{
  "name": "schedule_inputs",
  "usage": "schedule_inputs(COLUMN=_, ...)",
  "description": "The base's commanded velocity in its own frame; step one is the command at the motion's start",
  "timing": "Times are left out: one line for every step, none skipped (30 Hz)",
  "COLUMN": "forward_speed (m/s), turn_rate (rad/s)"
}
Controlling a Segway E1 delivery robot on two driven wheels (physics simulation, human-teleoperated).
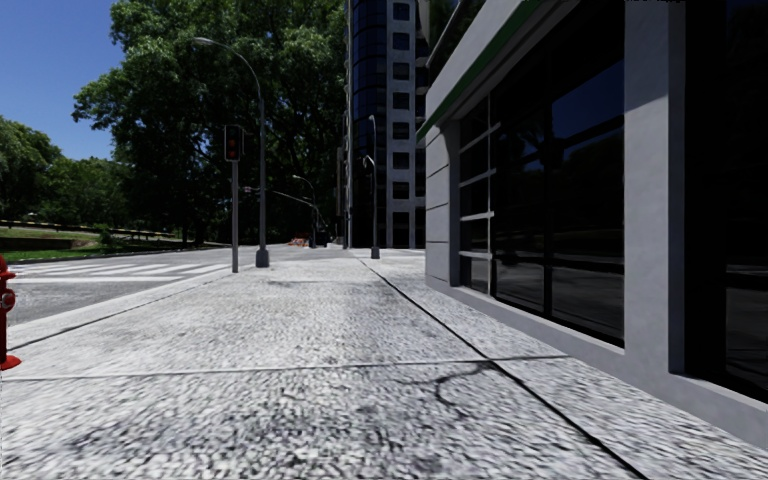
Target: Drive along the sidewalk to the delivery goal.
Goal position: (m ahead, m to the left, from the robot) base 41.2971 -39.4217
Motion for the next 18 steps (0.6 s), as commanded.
schedule_inputs(forward_speed=2.00, turn_rate=0.00)
schedule_inputs(forward_speed=2.00, turn_rate=0.00)
schedule_inputs(forward_speed=2.00, turn_rate=0.00)
schedule_inputs(forward_speed=2.00, turn_rate=0.00)
schedule_inputs(forward_speed=2.00, turn_rate=0.00)
schedule_inputs(forward_speed=2.00, turn_rate=0.00)
schedule_inputs(forward_speed=2.00, turn_rate=0.00)
schedule_inputs(forward_speed=2.00, turn_rate=0.00)
schedule_inputs(forward_speed=2.00, turn_rate=0.00)
schedule_inputs(forward_speed=2.00, turn_rate=0.00)
schedule_inputs(forward_speed=2.00, turn_rate=0.00)
schedule_inputs(forward_speed=2.00, turn_rate=0.00)
schedule_inputs(forward_speed=2.00, turn_rate=0.00)
schedule_inputs(forward_speed=2.00, turn_rate=0.00)
schedule_inputs(forward_speed=2.00, turn_rate=0.00)
schedule_inputs(forward_speed=2.00, turn_rate=0.00)
schedule_inputs(forward_speed=2.00, turn_rate=0.00)
schedule_inputs(forward_speed=2.00, turn_rate=0.00)
